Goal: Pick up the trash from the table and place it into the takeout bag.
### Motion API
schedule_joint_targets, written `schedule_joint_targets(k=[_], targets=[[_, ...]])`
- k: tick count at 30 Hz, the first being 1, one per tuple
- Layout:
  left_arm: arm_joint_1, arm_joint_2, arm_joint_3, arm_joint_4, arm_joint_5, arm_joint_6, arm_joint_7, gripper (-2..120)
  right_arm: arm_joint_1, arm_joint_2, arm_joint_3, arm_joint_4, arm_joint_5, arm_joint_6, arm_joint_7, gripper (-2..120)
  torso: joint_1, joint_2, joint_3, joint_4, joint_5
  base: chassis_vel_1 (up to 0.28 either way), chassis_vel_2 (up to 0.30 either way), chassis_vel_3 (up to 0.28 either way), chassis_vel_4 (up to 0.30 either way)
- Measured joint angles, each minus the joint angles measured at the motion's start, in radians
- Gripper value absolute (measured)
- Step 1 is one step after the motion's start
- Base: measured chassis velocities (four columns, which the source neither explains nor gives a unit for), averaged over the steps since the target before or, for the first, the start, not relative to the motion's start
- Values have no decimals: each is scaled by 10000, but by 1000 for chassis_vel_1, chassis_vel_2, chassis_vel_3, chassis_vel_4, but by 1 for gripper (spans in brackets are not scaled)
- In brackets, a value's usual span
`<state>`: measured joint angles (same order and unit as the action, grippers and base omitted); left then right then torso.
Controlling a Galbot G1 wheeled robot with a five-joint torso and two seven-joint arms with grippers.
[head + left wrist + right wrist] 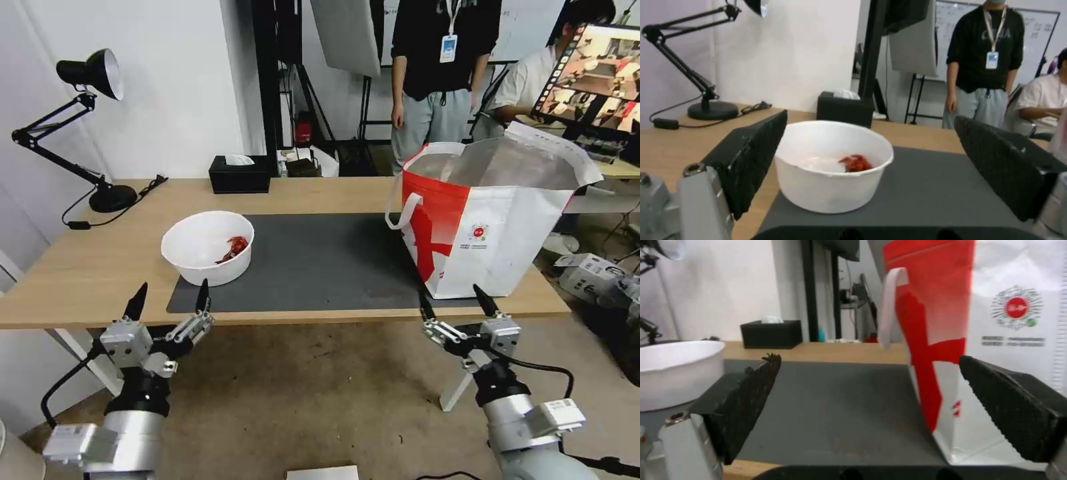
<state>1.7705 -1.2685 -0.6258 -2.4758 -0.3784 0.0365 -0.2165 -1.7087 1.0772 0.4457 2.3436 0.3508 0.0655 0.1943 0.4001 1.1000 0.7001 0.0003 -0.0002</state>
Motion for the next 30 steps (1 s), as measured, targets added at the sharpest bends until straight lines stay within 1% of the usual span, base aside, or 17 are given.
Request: schedule_joint_targets(k=[1, 4, 5, 8, 9, 12, 13, 16, 17, 18, 19, 21, 22, 24, 25, 29, 30], targets=[[0, 0, 0, 0, 0, 0, 0, 100, 0, 0, 0, 0, 0, 0, 0, 100, 0, 0, 0, 0, 0, 0, 0, 0, 0], [-1046, 1061, -258, 595, -1298, 784, -516, 100, 32, 10, -264, -9, -112, -22, 49, 100, -1, 0, 0, -2, -4, 0, 0, 0, 0], [-1046, 1061, -258, 595, -1298, 784, -516, 100, 32, 10, -264, -9, -112, -22, 49, 100, -1, 0, 0, -2, -4, 0, 0, 0, 0], [-2245, 2207, -260, 1277, -2534, 1305, -976, 100, 114, 107, -567, -59, -307, -31, 303, 100, 0, -1, 0, -2, -1, 0, 0, 0, 0], [-2245, 2207, -260, 1277, -2534, 1305, -976, 100, 114, 107, -567, -59, -307, -31, 303, 100, 0, -1, 0, -2, -1, 0, 0, 0, 0], [-3480, 3466, -53, 2299, -3482, 1701, -1150, 100, 143, 229, -750, -77, -464, -47, 385, 100, 1, -1, 1, -3, -2, 0, 0, 0, 0], [-3480, 3466, -53, 2299, -3482, 1701, -1150, 100, 143, 229, -750, -77, -464, -47, 385, 100, 1, -1, 1, -3, -2, 0, 0, 0, 0], [-4772, 4514, 354, 3446, -4407, 2186, -1219, 100, 223, 342, -800, -154, -587, -51, 393, 100, 1, -1, 1, -4, -2, 0, 0, 0, 0], [-4772, 4514, 354, 3446, -4407, 2186, -1219, 100, 223, 342, -800, -154, -587, -51, 393, 100, 1, -1, 1, -4, -2, 0, 0, 0, 0], [-5296, 4846, 538, 3863, -4754, 2422, -1237, 100, 272, 366, -813, -182, -603, -51, 394, 100, 1, -1, 1, -4, -2, 0, 0, 0, 0], [-5516, 4972, 619, 4012, -4920, 2534, -1246, 100, 288, 373, -821, -192, -608, -51, 398, 100, 2, -1, 1, -3, -1, 0, 0, 0, 0], [-6497, 5516, 1023, 4656, -5805, 3234, -1267, 100, 360, 382, -880, -237, -633, -51, 396, 100, 2, -1, 1, -4, -1, 0, 0, 0, 0], [-6497, 5516, 1023, 4656, -5805, 3234, -1267, 100, 360, 382, -880, -237, -633, -51, 396, 100, 2, -1, 1, -4, -1, 0, 0, 0, 0], [-7457, 5913, 1594, 5290, -6718, 3931, -1392, 100, 404, 409, -960, -287, -668, -51, 396, 100, 1, -1, 1, -2, 2, 0, 0, 0, 0], [-7457, 5913, 1594, 5290, -6718, 3931, -1392, 100, 404, 409, -960, -287, -668, -51, 396, 100, 1, -1, 1, -2, 2, 0, 0, 0, 0], [-9081, 6222, 2939, 6500, -7505, 4758, -1448, 100, 465, 490, -1071, -344, -684, -51, 396, 100, 1, -1, 1, -3, 0, 0, 0, 0, 0], [-9081, 6222, 2939, 6500, -7505, 4758, -1448, 100, 465, 490, -1071, -344, -684, -51, 396, 100, 1, -1, 1, -3, 0, 0, 0, 0, 0]])
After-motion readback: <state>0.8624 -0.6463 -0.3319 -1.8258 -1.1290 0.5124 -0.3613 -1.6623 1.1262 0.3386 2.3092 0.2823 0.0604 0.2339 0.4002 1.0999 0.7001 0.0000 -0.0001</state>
